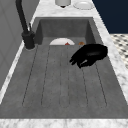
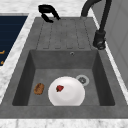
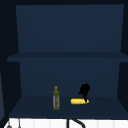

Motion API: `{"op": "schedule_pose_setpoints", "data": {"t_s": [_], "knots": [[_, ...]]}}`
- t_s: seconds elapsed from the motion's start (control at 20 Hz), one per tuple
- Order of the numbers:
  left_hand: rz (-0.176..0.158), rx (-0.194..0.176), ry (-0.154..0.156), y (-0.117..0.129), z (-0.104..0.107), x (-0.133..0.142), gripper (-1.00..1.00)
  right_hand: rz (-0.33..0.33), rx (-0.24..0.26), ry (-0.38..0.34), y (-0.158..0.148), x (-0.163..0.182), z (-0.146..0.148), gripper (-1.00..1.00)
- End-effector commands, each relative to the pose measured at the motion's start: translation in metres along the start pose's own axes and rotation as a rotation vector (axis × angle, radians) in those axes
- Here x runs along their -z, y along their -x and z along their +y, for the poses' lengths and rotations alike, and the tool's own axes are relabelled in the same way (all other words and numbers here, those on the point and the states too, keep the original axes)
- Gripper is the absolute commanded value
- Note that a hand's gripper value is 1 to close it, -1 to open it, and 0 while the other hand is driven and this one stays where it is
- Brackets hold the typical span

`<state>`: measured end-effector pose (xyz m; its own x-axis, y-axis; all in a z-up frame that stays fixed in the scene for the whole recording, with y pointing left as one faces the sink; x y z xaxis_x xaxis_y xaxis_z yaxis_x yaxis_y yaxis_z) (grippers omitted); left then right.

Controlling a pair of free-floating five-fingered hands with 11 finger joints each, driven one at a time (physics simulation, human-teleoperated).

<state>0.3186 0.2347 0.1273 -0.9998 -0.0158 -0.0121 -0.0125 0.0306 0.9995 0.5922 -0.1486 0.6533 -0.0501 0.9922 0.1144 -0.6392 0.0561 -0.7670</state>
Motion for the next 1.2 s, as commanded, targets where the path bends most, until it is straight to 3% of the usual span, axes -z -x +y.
{"op": "schedule_pose_setpoints", "data": {"t_s": [0.0,0.45,0.6,0.9,1.15], "knots": [[0.000,0.000,0.000,0.000,0.000,0.000,0.00,-0.003,-0.023,-0.003,0.000,0.012,0.001,-1.00],[0.000,0.000,0.000,0.000,0.000,0.000,0.00,0.032,-0.038,-0.001,0.007,0.068,0.011,-1.00],[0.000,0.000,0.000,0.000,0.000,0.000,0.00,0.039,-0.037,-0.050,0.004,0.098,0.008,-1.00],[0.000,0.000,0.000,0.000,0.000,0.000,0.00,0.036,-0.051,-0.078,-0.001,0.092,0.003,-1.00],[0.000,0.000,0.000,0.000,0.000,0.000,0.00,0.079,-0.070,-0.086,-0.013,0.087,0.000,-1.00]]}}
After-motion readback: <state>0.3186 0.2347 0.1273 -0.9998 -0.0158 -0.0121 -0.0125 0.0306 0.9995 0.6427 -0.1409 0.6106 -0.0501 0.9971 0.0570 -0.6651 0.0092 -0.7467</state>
